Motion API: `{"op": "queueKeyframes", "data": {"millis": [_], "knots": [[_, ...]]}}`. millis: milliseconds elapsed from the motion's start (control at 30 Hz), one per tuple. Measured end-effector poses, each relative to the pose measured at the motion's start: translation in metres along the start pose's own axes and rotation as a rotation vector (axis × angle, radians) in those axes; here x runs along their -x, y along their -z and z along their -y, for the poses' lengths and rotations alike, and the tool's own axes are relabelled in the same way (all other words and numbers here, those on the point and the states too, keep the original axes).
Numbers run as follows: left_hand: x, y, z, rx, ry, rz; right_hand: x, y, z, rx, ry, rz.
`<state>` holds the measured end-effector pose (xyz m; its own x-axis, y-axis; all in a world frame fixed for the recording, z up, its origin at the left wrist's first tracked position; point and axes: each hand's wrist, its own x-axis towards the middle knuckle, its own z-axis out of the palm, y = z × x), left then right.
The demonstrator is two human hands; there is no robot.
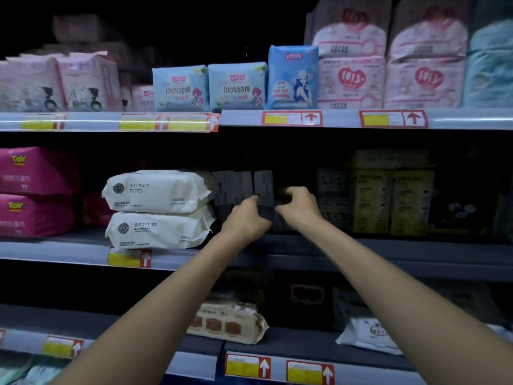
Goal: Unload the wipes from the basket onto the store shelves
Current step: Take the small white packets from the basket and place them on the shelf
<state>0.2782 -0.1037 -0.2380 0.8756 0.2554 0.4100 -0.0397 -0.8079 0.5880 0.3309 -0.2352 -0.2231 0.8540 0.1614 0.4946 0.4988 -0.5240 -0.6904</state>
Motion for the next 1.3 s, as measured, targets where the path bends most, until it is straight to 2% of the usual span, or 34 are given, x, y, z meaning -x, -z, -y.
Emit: {"op": "queueKeyframes", "data": {"millis": [100, 333, 467, 667, 767, 1067, 1300], "knots": [[0.024, 0.006, -0.003, -0.066, -0.053, 0.033, 0.02, 0.018, -0.004, 0.035, 0.082, 0.094], [0.076, 0.008, 0.004, -0.427, -0.168, 0.034, 0.066, 0.053, -0.026, 0.331, 0.18, 0.234], [0.105, -0.002, 0.008, -0.453, -0.14, 0.01, 0.103, 0.071, -0.033, 0.466, 0.2, 0.299], [0.154, -0.028, 0.019, -0.453, -0.192, 0.001, 0.167, 0.076, -0.063, 0.426, 0.166, 0.344], [0.18, -0.049, 0.032, -0.463, -0.21, 0.05, 0.204, 0.071, -0.091, 0.415, 0.168, 0.362], [0.27, -0.128, 0.086, -0.436, -0.191, 0.3, 0.307, 0.045, -0.194, 0.629, 0.132, 0.596], [0.331, -0.196, 0.128, -0.462, -0.12, 0.586, 0.374, -0.001, -0.273, 0.804, 0.158, 0.944]]}}
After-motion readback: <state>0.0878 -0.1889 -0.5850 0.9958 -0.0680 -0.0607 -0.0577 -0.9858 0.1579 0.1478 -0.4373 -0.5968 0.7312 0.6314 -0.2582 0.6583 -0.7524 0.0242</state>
